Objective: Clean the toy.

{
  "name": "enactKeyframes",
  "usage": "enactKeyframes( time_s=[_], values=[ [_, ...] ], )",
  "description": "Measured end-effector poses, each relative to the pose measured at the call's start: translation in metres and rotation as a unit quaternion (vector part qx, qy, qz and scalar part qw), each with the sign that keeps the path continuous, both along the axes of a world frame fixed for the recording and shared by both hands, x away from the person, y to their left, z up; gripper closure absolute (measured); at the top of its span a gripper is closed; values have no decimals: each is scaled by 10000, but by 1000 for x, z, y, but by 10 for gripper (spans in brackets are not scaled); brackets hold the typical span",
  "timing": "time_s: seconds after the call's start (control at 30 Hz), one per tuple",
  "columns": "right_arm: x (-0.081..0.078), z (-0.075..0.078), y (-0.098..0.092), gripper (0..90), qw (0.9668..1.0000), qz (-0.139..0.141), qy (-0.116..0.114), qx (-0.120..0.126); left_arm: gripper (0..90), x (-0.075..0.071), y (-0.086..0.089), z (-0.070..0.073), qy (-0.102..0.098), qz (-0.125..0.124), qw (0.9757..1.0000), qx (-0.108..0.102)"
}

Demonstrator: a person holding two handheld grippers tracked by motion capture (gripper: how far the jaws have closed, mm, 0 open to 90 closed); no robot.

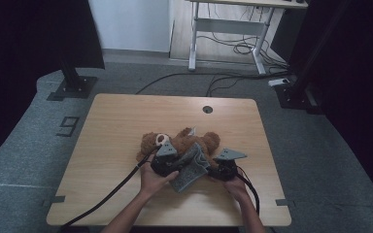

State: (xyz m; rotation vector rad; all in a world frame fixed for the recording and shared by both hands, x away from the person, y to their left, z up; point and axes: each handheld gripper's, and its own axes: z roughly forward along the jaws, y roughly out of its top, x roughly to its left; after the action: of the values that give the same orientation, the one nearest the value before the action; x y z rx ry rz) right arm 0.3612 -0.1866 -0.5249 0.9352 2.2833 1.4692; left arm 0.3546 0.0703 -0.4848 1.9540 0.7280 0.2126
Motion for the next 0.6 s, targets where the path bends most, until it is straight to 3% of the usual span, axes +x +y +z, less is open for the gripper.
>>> enactKeyframes(
  time_s=[0.3, 0.6],
  values=[
    [0, 0, -1, 642, 10000, 40, 4, -4, 753, 2, 33, 1, -7, 351, 9994, -34],
    [0, 0, -1, 642, 10000, 62, 2, 0, 753, 6, 69, -1, 24, 744, 9971, -160]
  ],
)
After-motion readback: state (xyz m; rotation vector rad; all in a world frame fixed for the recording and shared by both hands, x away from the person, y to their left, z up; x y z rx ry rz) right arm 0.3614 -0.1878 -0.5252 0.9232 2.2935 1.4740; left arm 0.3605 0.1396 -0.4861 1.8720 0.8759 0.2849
